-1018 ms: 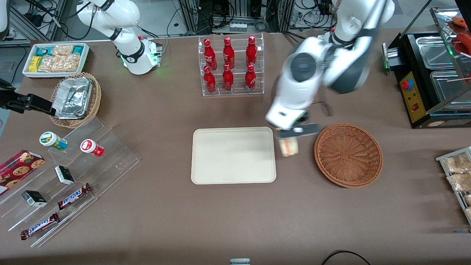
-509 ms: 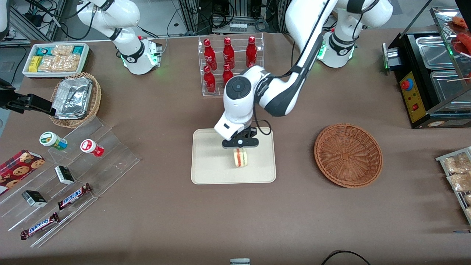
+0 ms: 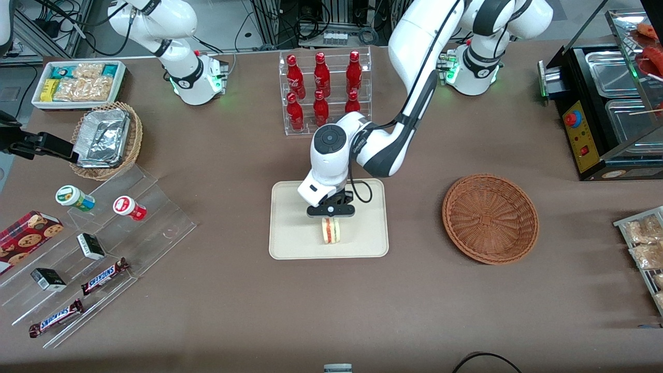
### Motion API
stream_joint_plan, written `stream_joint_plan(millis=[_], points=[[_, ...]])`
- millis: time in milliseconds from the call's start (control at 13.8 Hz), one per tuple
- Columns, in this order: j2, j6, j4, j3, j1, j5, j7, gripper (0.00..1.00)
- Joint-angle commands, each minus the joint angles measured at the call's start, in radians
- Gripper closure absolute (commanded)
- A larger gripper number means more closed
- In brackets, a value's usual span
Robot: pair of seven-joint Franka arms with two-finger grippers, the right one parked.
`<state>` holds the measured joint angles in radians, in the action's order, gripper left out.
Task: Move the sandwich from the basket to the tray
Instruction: 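Carry the sandwich with the left gripper over the cream tray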
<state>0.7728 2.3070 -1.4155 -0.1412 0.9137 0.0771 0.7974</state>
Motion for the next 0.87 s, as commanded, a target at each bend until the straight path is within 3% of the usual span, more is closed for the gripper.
stream_joint_plan(millis=[0, 73, 145, 218, 291, 800], points=[[0.040, 0.037, 0.038, 0.017, 0.010, 0.013, 0.010, 1.00], [0.046, 0.054, 0.038, 0.018, 0.010, 0.013, 0.006, 1.00], [0.051, 0.057, 0.038, 0.018, 0.010, 0.013, -0.001, 0.77], [0.052, 0.058, 0.038, 0.018, 0.010, 0.012, -0.007, 0.27], [0.052, 0.058, 0.038, 0.017, 0.010, 0.009, -0.010, 0.01], [-0.022, 0.017, 0.040, 0.014, 0.002, 0.012, 0.005, 0.01]])
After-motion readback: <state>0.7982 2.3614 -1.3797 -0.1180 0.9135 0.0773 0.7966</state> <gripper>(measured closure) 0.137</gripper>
